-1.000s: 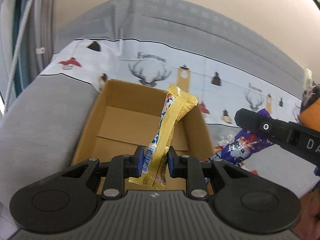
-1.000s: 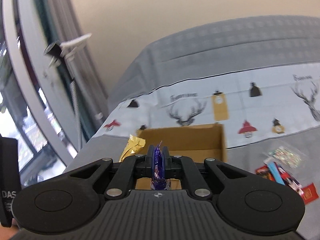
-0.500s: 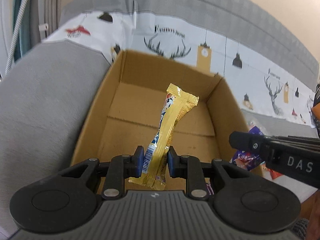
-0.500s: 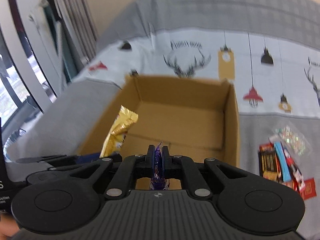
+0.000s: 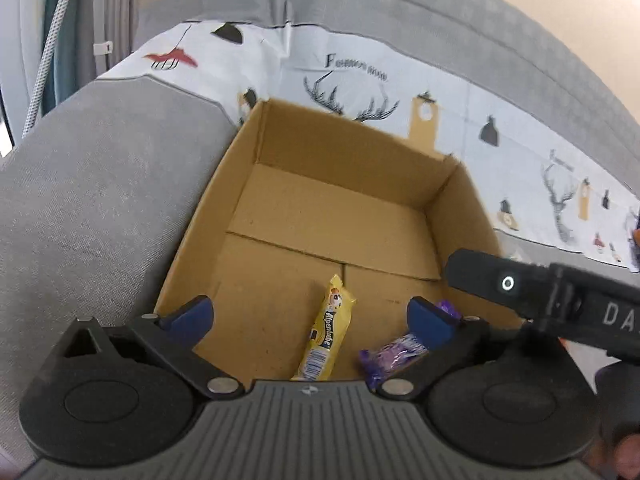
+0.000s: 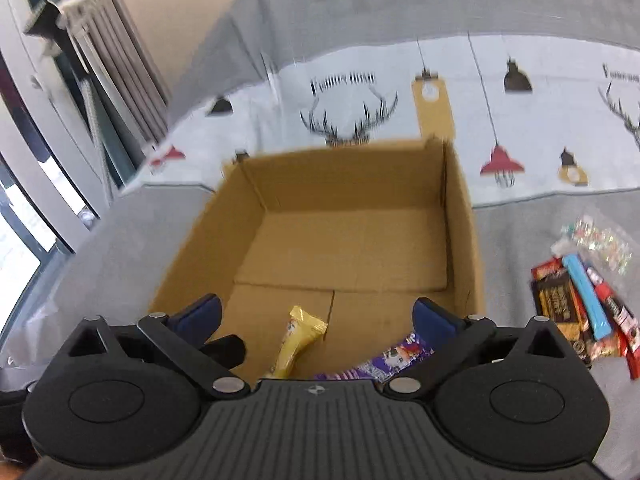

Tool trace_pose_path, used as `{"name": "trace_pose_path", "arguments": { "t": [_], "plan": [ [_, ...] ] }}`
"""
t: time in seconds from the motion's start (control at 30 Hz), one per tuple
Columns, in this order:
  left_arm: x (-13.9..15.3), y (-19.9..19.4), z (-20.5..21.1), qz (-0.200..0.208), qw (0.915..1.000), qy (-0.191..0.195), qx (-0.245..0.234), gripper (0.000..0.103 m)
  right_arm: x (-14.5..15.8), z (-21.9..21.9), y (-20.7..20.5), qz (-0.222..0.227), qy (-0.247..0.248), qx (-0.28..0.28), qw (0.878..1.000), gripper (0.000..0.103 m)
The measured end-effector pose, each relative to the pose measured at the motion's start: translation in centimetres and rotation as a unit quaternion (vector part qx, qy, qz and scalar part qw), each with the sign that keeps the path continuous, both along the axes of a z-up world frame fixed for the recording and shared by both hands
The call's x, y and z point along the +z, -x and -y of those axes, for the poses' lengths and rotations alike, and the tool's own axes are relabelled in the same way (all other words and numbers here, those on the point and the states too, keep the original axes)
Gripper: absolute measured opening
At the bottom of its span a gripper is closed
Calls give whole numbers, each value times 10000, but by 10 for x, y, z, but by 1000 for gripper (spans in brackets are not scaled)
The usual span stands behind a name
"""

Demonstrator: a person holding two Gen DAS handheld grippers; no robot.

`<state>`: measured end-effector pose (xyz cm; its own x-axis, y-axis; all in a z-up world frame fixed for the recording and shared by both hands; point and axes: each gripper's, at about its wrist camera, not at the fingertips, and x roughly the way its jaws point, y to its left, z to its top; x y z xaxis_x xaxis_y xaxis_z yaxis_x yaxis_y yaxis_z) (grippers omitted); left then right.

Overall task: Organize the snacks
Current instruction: 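Carry both bars over the box and open both tools to drop them, then grasp the dark biscuit pack with the left tool while the right grasps the red packet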

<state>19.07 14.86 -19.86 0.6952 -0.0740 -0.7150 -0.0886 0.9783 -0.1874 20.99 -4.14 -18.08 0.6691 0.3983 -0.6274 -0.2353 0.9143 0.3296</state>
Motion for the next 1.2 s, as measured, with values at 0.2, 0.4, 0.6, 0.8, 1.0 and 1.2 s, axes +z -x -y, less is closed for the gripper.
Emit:
{"name": "trace_pose_path", "arguments": {
  "t": [0.2,0.4,0.6,0.8,1.0,1.2],
  "plan": [
    [18,20,24,-29,9997,-180,-150,103,11,32,24,247,-232,7,9994,103],
    [23,55,60,60,9989,-189,-432,103,10,80,60,-1,-22,-292,9996,103],
    [34,70,84,114,9984,102,-552,103,11,138,111,-92,-63,-972,9952,103],
    [43,67,131,188,9958,46,-898,103,5,169,142,170,995,-1007,9898,103],
    [28,56,190,393,9920,-234,-1178,103,-19,211,144,576,874,-790,9914,101],
    [-11,21,253,56,9859,-251,-1653,103,-61,274,116,381,378,-1210,9912,89]
  ]
}}
